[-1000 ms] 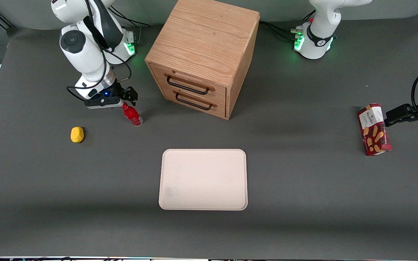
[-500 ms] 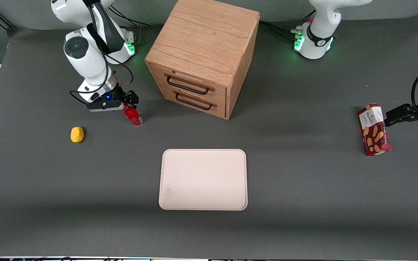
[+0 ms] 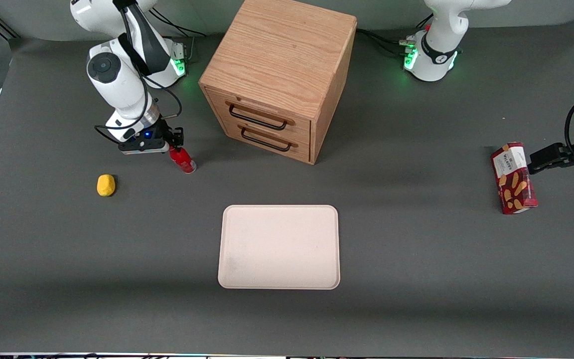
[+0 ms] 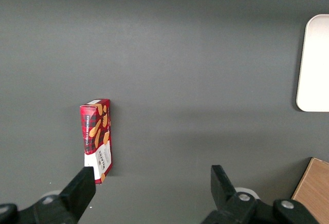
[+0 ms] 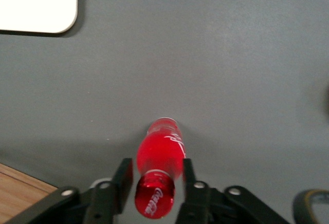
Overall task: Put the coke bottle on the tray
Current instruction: 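Close the right gripper on the bottle and lift it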
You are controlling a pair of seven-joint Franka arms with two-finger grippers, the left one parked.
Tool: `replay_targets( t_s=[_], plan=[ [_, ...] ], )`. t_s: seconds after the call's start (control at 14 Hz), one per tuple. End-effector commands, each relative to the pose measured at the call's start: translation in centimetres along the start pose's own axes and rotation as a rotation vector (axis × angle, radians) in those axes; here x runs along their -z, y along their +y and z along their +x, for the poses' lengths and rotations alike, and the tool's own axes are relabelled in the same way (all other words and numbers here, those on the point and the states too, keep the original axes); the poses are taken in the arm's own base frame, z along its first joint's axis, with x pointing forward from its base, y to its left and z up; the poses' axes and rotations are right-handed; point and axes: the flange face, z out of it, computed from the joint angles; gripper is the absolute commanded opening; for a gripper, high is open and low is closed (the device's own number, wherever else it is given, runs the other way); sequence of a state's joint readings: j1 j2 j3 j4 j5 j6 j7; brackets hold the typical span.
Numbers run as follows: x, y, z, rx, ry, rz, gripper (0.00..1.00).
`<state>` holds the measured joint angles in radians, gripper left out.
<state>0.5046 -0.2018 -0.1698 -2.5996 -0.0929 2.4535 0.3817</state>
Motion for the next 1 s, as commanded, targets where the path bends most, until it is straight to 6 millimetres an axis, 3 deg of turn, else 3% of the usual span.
replay_targets(
  t_s=[0.0,0.29,0.5,0.71,0.93],
  plan=[
    [-0.1,0.6,0.2,0.008,-0.005,-0.009,0.14],
    [0.3,0.7,0.3,0.003,-0.022,-0.015,0.09],
    [2.4,0.6,1.2,0.001,-0.031,-0.022,0.08],
    [7.1,0.5,3.0,-0.007,-0.038,-0.028,0.08],
    [14.1,0.5,5.3,-0.022,-0.045,-0.038,0.06]
  ],
)
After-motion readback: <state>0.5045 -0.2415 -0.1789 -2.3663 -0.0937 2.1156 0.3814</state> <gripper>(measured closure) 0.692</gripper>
